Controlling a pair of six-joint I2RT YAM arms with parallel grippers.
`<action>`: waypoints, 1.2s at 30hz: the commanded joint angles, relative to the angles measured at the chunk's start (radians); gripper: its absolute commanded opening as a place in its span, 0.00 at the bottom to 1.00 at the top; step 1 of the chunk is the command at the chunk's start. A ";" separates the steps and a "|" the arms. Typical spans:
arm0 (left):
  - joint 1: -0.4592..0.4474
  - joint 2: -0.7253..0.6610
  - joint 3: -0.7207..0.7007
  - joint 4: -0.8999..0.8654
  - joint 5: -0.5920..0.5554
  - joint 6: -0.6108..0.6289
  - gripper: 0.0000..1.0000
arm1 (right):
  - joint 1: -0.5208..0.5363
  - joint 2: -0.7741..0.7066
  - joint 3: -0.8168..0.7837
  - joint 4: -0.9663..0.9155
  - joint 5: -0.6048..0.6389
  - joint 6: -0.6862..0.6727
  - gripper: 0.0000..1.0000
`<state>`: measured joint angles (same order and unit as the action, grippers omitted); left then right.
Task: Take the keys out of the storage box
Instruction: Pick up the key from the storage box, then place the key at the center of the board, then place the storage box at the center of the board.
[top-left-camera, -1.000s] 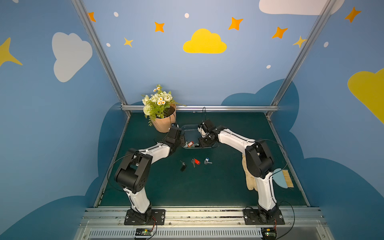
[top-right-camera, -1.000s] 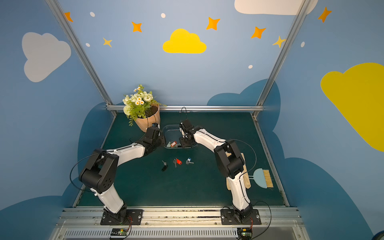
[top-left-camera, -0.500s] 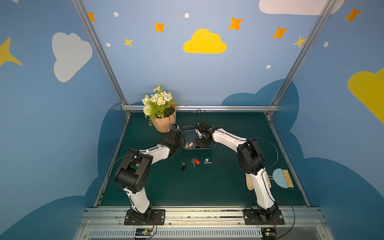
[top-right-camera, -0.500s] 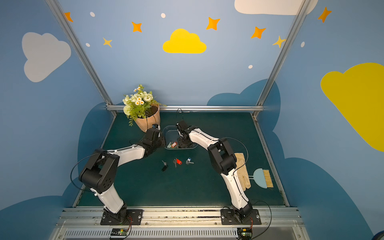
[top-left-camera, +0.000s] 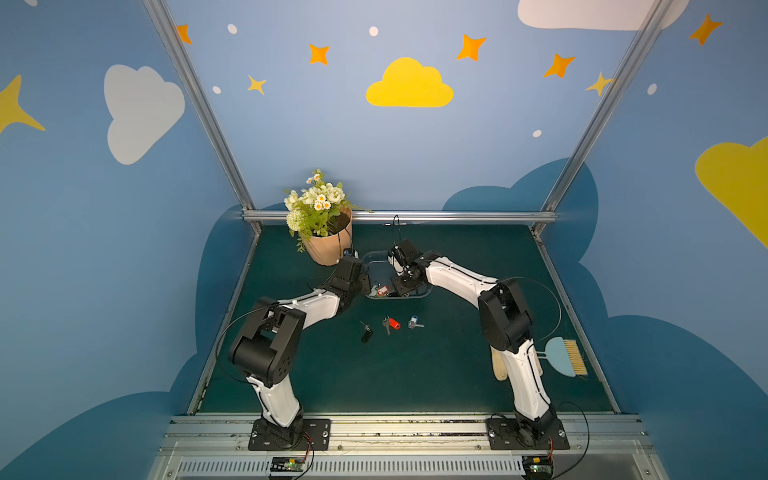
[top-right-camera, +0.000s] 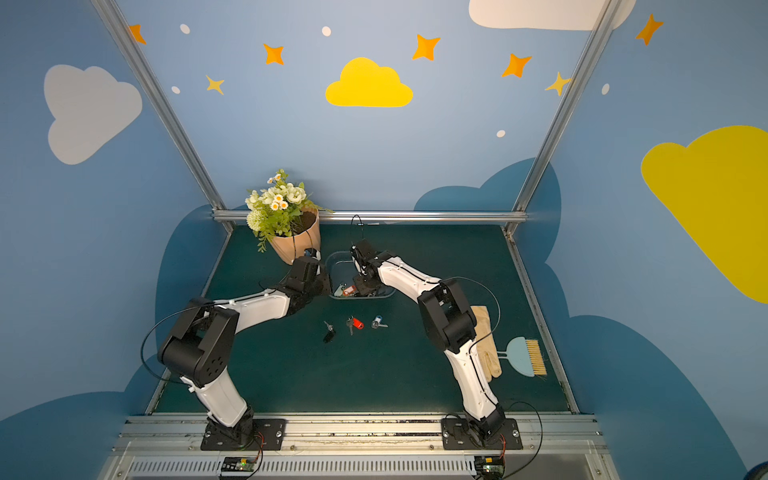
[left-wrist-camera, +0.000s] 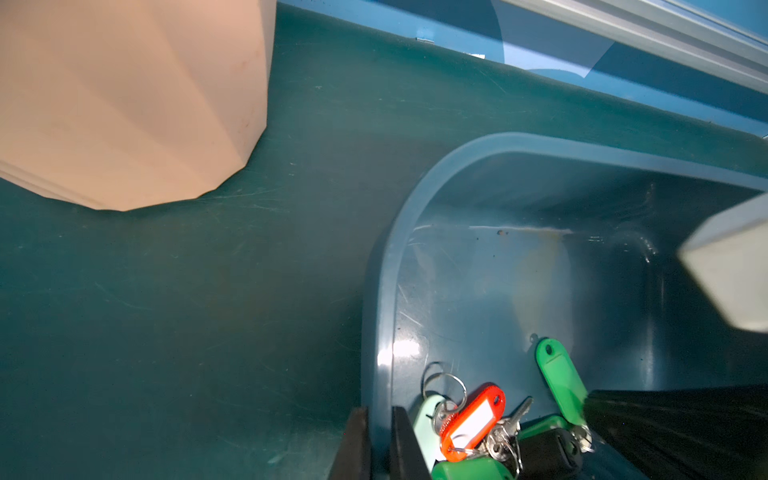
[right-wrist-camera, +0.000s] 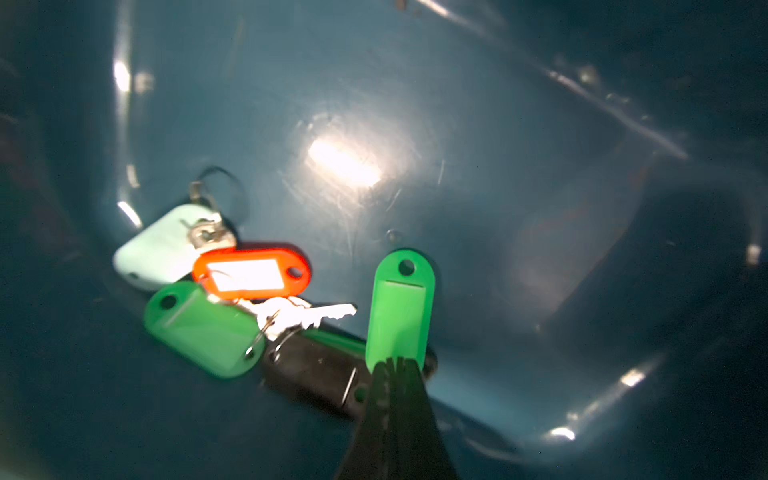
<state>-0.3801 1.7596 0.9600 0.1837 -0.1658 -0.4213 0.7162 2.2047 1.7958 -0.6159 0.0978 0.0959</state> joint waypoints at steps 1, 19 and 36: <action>-0.002 -0.017 0.010 -0.003 -0.006 0.022 0.03 | 0.006 -0.097 -0.029 0.039 0.016 -0.025 0.00; -0.003 -0.012 0.060 -0.116 -0.004 0.013 0.03 | 0.019 -0.416 -0.278 0.148 -0.095 -0.048 0.00; -0.002 0.023 0.259 -0.464 0.047 0.007 0.10 | 0.108 -0.903 -0.846 0.163 -0.294 0.000 0.00</action>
<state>-0.3809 1.7714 1.1839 -0.1963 -0.1505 -0.4183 0.8047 1.3544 1.0142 -0.4496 -0.1360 0.0677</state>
